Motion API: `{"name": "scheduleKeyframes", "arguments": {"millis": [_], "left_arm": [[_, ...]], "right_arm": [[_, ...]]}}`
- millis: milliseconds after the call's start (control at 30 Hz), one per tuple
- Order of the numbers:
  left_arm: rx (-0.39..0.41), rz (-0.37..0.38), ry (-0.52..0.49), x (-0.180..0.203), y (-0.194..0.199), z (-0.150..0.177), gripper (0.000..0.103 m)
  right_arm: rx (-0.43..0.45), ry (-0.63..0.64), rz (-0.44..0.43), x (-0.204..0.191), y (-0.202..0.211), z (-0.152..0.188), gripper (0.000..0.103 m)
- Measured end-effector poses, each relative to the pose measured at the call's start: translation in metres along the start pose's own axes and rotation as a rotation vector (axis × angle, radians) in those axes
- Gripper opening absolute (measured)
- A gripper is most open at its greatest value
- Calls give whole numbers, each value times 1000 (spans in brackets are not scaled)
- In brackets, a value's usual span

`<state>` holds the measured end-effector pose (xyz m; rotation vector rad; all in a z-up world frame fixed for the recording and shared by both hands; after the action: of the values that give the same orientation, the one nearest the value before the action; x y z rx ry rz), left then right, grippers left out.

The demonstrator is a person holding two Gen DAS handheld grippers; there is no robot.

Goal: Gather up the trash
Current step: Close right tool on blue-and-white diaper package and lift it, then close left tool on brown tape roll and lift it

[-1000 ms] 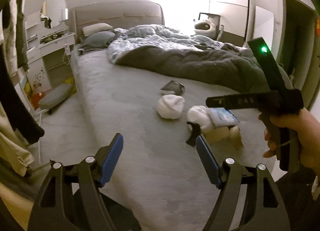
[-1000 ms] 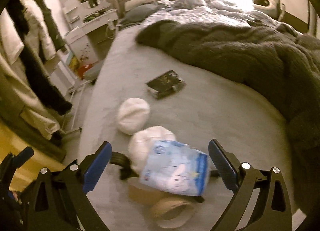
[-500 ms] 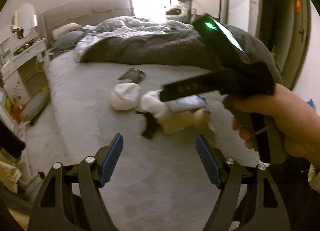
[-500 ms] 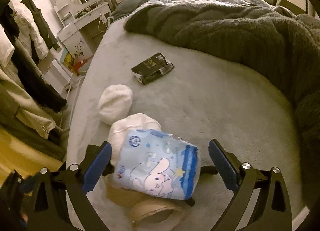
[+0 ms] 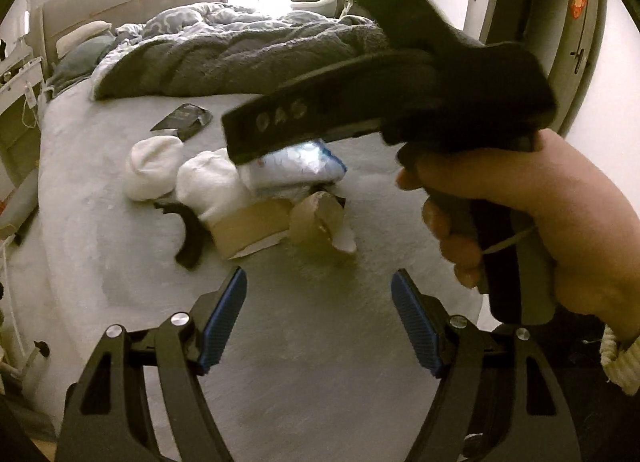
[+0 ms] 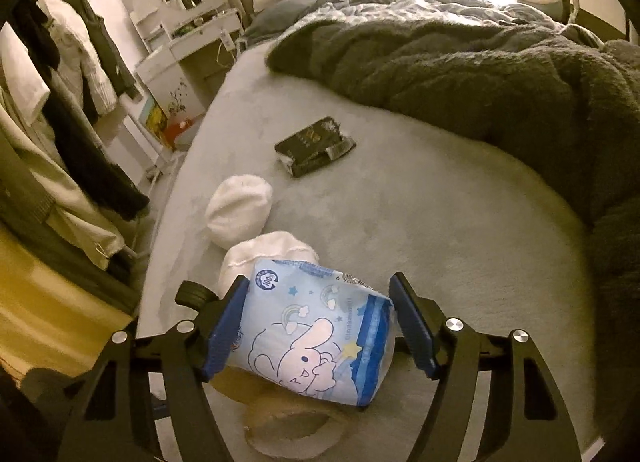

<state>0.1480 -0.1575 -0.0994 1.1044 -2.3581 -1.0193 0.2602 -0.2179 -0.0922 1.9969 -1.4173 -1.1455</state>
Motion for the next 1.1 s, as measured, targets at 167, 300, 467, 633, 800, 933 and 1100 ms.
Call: {"name": "scheduleKeyframes", "arguments": {"millis": [167,300,467,633,800,933,1100], "left_arm": [[0,6,23,1,-10,-6,71],[2,32,62,1,-17,-9,66],[1,61,139,-8,-27,-12,58],[-10,88,203,-13,-35,-11,47],[-11,111,243,-13,-41,-12,36],[-12,104,235,-11,-41,-16,25],[20,99,208,-7,-30,-20,23]], "right_arm": [[57,-34,-53,11,17,-6,72],[94,-46,-73,19,29,-10,72],[107,-66,-79,28,37,-12,72],[110,-70,-68,36,39,-13,72],[109,-68,-54,40,39,-12,72],[110,-67,-51,42,40,-12,72],[117,-65,-49,41,44,-13,72]]}}
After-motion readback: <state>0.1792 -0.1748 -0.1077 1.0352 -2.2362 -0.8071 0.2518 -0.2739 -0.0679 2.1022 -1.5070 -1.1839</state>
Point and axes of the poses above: each gripper's, at about its wrist camera, not at the fingertips, and y roughly against the way its jaws point, x to its right, z to its underside, the point moved 4 cm from there along -y, roughly the way its jaws point, and after that the axes turned 9 degrees about -y, right-handed, at the moved point
